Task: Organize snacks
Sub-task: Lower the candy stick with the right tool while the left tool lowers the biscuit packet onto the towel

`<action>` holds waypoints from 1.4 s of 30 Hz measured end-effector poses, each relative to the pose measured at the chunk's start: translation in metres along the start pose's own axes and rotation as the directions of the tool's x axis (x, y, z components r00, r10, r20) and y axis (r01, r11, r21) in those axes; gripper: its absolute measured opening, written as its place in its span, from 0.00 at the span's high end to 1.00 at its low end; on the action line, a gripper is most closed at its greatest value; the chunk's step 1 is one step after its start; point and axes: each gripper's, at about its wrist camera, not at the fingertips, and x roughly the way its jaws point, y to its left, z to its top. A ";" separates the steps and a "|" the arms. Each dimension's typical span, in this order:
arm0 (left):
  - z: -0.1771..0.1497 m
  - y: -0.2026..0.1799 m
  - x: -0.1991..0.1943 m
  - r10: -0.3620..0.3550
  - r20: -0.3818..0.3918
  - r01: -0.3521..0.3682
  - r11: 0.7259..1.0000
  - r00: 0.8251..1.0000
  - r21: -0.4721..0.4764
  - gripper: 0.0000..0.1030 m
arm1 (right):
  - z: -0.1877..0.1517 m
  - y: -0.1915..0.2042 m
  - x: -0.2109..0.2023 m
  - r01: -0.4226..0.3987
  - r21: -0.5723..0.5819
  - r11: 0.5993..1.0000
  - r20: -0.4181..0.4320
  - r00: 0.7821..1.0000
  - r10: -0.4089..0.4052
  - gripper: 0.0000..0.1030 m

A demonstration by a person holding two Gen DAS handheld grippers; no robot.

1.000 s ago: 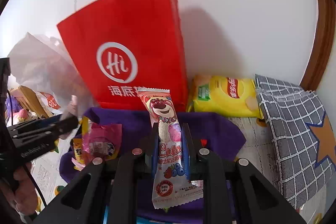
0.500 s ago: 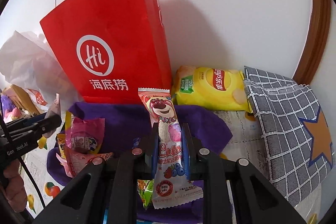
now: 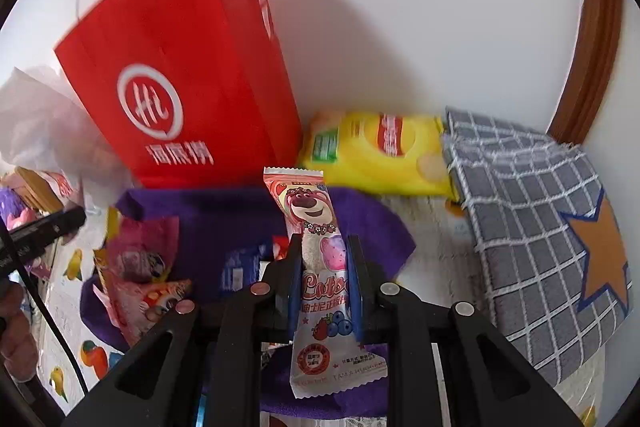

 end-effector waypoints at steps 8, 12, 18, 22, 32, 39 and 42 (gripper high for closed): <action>-0.004 -0.006 0.010 -0.027 -0.041 0.027 1.000 0.999 0.002 0.67 | -0.010 0.034 0.020 -0.066 -0.079 0.995 -0.060 0.996 0.061 0.80; -0.008 -0.016 0.016 -0.020 -0.069 0.021 1.000 0.997 0.022 0.67 | -0.014 0.046 0.029 -0.070 -0.107 0.992 -0.095 0.994 0.060 0.80; -0.012 -0.022 0.023 -0.004 -0.096 0.008 0.999 0.995 0.037 0.66 | -0.018 0.051 0.038 -0.064 -0.116 0.991 -0.125 0.991 0.050 0.79; -0.012 -0.019 0.028 0.001 -0.113 0.002 1.000 0.994 0.027 0.66 | -0.018 0.052 0.037 -0.075 -0.118 0.990 -0.126 0.990 0.060 0.79; -0.016 -0.025 0.035 0.000 -0.146 0.007 0.999 0.989 0.049 0.66 | -0.020 0.056 0.040 -0.068 -0.134 0.989 -0.136 0.989 0.049 0.79; -0.020 -0.029 0.042 0.001 -0.175 0.009 0.998 0.985 0.059 0.66 | -0.021 0.058 0.046 -0.073 -0.151 0.986 -0.152 0.987 0.050 0.79; -0.020 -0.030 0.045 0.008 -0.178 0.003 0.998 0.984 0.062 0.66 | -0.020 0.058 0.048 -0.074 -0.149 0.986 -0.151 0.987 0.051 0.79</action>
